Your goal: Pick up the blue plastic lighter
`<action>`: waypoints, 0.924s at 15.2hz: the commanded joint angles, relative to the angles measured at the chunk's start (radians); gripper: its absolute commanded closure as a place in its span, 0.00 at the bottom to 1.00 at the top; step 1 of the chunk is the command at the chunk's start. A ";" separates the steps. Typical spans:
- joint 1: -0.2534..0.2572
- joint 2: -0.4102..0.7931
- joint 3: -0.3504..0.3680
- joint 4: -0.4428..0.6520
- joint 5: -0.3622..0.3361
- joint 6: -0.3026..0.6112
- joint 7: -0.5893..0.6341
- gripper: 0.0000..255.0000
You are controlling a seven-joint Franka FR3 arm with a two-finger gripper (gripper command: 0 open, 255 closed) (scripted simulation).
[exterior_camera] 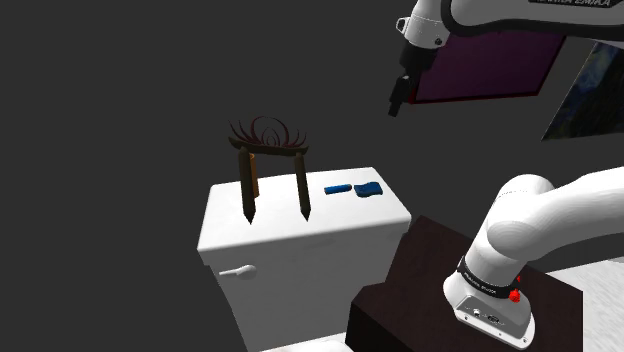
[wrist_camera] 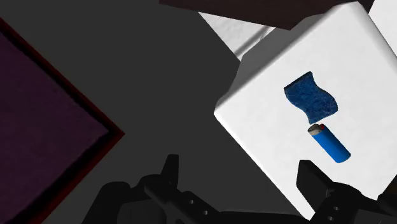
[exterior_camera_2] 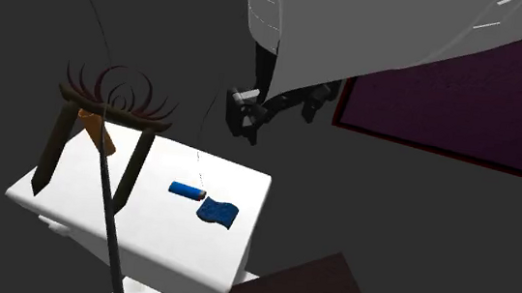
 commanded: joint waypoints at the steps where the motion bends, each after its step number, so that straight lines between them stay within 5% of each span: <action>1: 0.000 0.000 0.000 0.000 0.000 0.000 0.000 0.00; 14: 0.022 0.235 0.208 -0.095 0.151 0.186 0.348 0.00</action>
